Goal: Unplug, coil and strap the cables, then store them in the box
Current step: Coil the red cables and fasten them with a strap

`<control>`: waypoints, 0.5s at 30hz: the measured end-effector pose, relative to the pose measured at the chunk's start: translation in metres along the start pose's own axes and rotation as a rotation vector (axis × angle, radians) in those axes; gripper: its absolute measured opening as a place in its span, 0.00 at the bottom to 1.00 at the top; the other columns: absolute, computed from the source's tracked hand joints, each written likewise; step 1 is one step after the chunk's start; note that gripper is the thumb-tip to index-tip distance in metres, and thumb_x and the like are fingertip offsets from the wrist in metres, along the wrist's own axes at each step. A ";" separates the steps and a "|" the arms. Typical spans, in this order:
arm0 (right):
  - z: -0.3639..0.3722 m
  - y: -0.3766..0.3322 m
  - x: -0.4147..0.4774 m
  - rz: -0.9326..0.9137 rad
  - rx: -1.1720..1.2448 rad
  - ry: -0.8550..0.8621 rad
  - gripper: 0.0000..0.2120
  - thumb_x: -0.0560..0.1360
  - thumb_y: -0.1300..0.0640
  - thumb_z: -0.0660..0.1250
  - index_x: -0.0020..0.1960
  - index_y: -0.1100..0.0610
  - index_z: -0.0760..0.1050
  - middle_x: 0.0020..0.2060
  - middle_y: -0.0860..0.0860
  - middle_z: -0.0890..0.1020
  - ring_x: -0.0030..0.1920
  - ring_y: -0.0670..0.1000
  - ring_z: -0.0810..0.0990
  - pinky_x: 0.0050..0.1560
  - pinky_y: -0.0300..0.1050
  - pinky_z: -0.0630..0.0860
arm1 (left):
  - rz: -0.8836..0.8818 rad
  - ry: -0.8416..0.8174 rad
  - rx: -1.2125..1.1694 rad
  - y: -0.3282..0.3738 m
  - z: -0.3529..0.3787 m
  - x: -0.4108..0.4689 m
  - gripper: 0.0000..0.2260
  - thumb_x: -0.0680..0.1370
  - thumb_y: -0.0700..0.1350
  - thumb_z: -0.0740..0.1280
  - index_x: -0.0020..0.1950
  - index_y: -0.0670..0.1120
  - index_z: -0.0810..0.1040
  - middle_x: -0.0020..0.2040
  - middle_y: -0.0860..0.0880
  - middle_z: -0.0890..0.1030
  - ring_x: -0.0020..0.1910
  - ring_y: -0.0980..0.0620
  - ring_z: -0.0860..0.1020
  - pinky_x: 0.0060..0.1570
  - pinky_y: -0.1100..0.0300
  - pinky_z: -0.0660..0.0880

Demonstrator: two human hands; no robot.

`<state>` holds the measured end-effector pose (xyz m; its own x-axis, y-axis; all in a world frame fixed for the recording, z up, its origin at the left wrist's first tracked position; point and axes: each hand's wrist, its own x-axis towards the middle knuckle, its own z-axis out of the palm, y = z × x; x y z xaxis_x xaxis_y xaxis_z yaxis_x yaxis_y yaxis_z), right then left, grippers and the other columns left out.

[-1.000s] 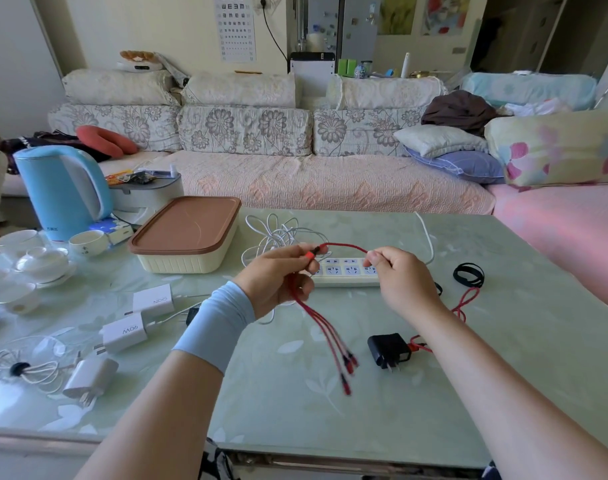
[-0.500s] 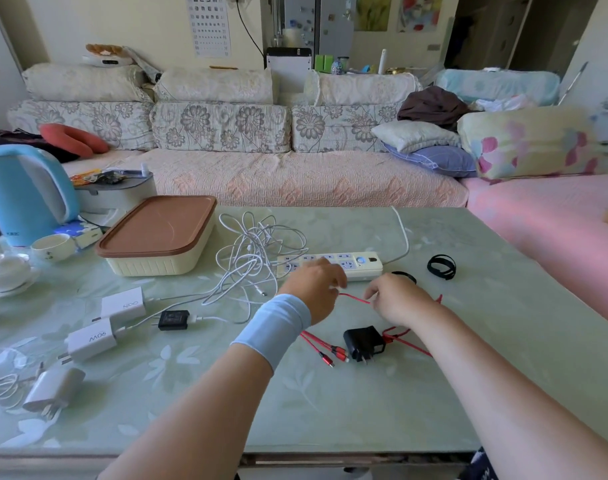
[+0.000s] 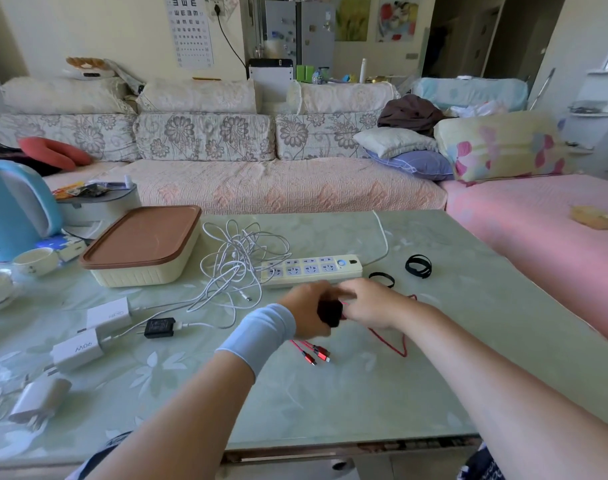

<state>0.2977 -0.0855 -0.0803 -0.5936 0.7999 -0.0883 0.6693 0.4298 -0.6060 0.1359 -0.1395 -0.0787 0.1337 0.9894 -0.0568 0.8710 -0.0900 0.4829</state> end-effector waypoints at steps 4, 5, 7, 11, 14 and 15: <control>-0.001 -0.014 0.002 -0.023 0.120 -0.034 0.06 0.71 0.52 0.67 0.46 0.52 0.79 0.42 0.52 0.85 0.43 0.53 0.84 0.42 0.45 0.75 | 0.064 0.189 -0.291 -0.015 -0.043 -0.011 0.15 0.68 0.43 0.76 0.52 0.52 0.80 0.46 0.53 0.83 0.46 0.53 0.81 0.51 0.59 0.77; -0.003 -0.018 0.002 -0.033 0.126 -0.005 0.07 0.74 0.49 0.65 0.45 0.50 0.80 0.40 0.50 0.85 0.41 0.52 0.82 0.42 0.45 0.73 | 0.073 0.255 -0.405 -0.016 -0.055 -0.016 0.11 0.70 0.44 0.76 0.50 0.50 0.81 0.42 0.53 0.84 0.41 0.54 0.81 0.46 0.62 0.76; -0.011 -0.029 -0.001 -0.031 0.144 0.083 0.12 0.79 0.50 0.62 0.43 0.49 0.83 0.37 0.46 0.81 0.37 0.48 0.76 0.41 0.44 0.70 | 0.035 0.414 -0.732 -0.016 -0.079 -0.027 0.05 0.74 0.43 0.73 0.48 0.46 0.80 0.33 0.50 0.81 0.32 0.53 0.77 0.39 0.62 0.72; -0.028 -0.054 -0.021 0.084 0.042 -0.065 0.18 0.81 0.48 0.60 0.45 0.53 0.85 0.40 0.46 0.85 0.37 0.46 0.76 0.48 0.42 0.73 | -0.065 0.645 -1.271 -0.021 -0.110 -0.048 0.04 0.77 0.40 0.69 0.49 0.41 0.78 0.38 0.45 0.79 0.34 0.50 0.75 0.36 0.60 0.71; -0.031 -0.063 -0.039 0.247 -0.355 -0.365 0.12 0.76 0.44 0.66 0.50 0.47 0.85 0.38 0.37 0.83 0.46 0.46 0.79 0.53 0.42 0.73 | -0.065 0.741 -1.606 -0.024 -0.127 -0.063 0.06 0.79 0.40 0.66 0.54 0.40 0.75 0.43 0.42 0.79 0.36 0.48 0.79 0.41 0.55 0.81; -0.030 -0.063 -0.043 0.293 -0.474 -0.407 0.12 0.74 0.43 0.68 0.53 0.46 0.84 0.43 0.37 0.83 0.49 0.46 0.78 0.52 0.43 0.72 | -0.059 0.781 -1.651 -0.027 -0.132 -0.068 0.05 0.79 0.40 0.66 0.53 0.40 0.74 0.44 0.42 0.79 0.37 0.47 0.81 0.43 0.52 0.82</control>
<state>0.2942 -0.1340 -0.0144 -0.4166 0.7303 -0.5414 0.8960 0.4305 -0.1088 0.0409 -0.1889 0.0272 -0.5239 0.8510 0.0365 -0.5036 -0.3441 0.7924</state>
